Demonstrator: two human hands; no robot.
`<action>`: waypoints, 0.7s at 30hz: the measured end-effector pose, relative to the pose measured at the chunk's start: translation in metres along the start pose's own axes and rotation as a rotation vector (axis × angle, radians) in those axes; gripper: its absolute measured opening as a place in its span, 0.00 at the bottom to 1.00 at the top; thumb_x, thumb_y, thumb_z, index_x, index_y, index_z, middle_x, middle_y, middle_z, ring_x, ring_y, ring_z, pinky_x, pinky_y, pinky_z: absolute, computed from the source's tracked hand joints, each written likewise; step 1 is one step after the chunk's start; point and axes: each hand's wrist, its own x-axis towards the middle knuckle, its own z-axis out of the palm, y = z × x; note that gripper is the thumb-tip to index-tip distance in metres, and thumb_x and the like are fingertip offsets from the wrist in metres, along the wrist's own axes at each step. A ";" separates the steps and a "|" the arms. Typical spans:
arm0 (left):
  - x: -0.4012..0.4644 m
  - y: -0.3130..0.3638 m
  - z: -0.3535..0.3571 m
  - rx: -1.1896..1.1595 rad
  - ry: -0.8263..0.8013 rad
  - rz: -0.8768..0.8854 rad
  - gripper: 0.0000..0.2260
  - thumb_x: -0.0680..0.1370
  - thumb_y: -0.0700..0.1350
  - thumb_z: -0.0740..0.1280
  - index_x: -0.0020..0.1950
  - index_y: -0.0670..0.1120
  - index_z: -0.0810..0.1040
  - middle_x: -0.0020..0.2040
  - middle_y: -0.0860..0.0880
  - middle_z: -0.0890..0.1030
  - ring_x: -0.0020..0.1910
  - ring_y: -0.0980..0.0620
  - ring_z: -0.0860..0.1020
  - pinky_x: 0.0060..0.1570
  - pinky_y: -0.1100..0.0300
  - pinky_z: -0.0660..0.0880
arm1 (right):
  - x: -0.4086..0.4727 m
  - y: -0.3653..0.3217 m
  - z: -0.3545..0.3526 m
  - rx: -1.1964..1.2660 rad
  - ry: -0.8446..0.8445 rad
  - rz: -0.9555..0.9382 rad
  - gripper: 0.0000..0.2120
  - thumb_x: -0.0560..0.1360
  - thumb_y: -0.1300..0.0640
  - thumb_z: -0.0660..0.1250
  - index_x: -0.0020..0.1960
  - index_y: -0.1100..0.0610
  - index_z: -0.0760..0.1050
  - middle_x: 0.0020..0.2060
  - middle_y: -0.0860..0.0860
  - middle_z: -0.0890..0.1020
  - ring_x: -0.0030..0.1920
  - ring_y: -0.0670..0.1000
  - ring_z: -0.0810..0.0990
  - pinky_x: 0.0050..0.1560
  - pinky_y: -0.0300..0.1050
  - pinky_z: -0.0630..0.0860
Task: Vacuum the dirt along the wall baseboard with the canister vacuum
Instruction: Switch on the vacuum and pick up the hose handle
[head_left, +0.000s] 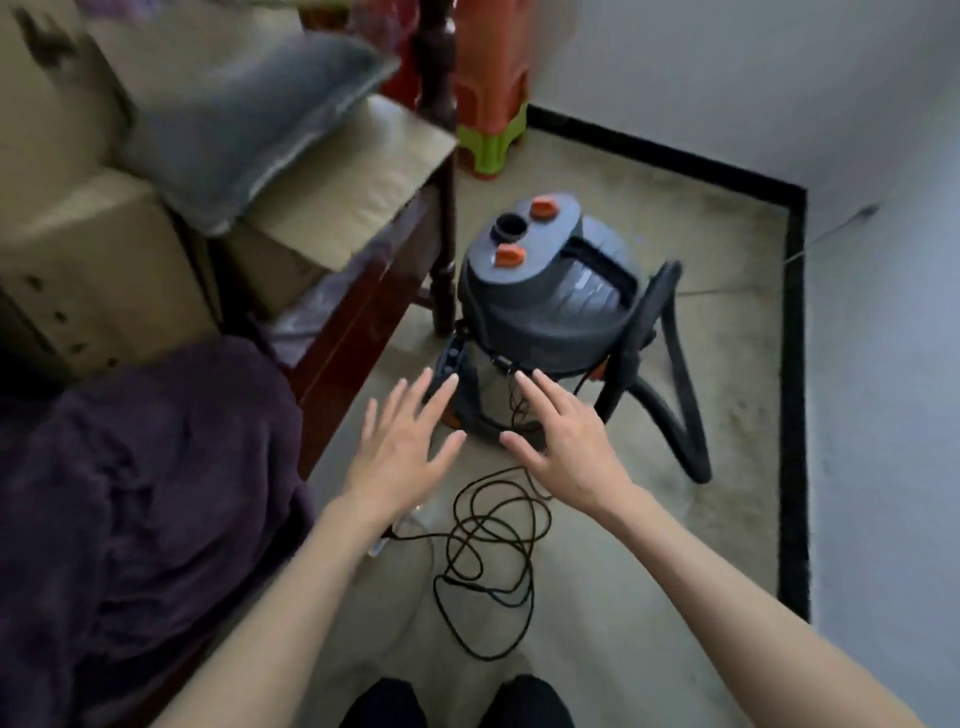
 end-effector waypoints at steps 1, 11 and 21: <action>-0.005 0.022 -0.025 -0.017 0.018 0.020 0.28 0.80 0.57 0.56 0.77 0.59 0.47 0.79 0.53 0.48 0.77 0.52 0.46 0.74 0.49 0.43 | -0.010 -0.007 -0.030 0.012 0.019 0.005 0.33 0.79 0.41 0.60 0.79 0.47 0.52 0.78 0.50 0.56 0.77 0.52 0.55 0.75 0.59 0.55; -0.049 0.151 -0.146 -0.139 0.090 0.111 0.28 0.80 0.55 0.58 0.78 0.54 0.53 0.78 0.51 0.55 0.77 0.52 0.50 0.75 0.48 0.53 | -0.084 -0.032 -0.208 0.048 0.165 -0.011 0.32 0.79 0.45 0.62 0.79 0.52 0.55 0.76 0.53 0.63 0.75 0.52 0.60 0.74 0.52 0.59; -0.026 0.181 -0.158 -0.028 0.025 0.196 0.28 0.81 0.55 0.57 0.78 0.52 0.52 0.78 0.50 0.54 0.77 0.51 0.51 0.74 0.49 0.53 | -0.098 -0.011 -0.237 0.051 0.243 0.056 0.31 0.80 0.47 0.63 0.78 0.53 0.56 0.75 0.52 0.64 0.74 0.53 0.63 0.73 0.53 0.61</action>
